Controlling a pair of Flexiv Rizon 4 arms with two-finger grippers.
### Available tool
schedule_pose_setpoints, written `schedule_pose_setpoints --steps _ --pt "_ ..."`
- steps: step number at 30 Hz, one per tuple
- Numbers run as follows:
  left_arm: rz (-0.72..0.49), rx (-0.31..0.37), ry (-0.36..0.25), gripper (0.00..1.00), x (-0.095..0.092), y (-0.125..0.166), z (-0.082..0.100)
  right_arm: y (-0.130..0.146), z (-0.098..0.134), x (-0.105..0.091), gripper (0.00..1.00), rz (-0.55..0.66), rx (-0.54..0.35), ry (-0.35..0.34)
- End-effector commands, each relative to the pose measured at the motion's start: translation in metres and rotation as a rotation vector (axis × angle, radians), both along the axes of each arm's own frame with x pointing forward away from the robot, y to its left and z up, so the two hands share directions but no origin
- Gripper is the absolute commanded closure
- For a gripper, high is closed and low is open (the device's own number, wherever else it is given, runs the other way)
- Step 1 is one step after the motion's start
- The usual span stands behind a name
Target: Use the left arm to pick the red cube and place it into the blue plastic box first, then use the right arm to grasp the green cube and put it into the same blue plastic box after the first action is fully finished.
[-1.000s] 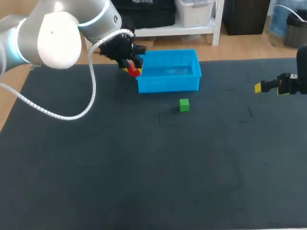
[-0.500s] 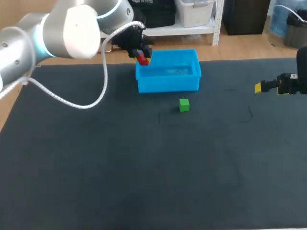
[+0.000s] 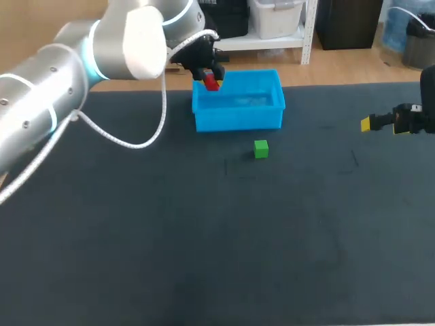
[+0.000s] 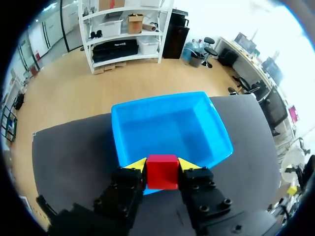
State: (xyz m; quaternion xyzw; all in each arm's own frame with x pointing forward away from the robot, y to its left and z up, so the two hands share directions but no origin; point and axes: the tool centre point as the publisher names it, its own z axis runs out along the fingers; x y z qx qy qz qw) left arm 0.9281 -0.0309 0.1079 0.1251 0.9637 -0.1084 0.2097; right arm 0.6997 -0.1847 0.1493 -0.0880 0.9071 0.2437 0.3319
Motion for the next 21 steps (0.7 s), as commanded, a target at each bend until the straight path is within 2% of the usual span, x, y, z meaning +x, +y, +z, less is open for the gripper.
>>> schedule_pose_setpoints --steps 1,10,21 --pt "-0.004 0.034 0.106 1.0 0.031 -0.011 -0.002 -0.001 0.0 0.0 0.0 0.002 0.0 0.001" --pt "0.019 0.047 0.164 1.0 0.036 -0.01 -0.026 -0.001 0.0 0.0 0.0 0.002 0.0 0.001" --pt "0.024 0.062 0.176 1.0 0.037 -0.01 -0.027 -0.001 0.0 0.0 0.0 0.002 0.0 0.001"
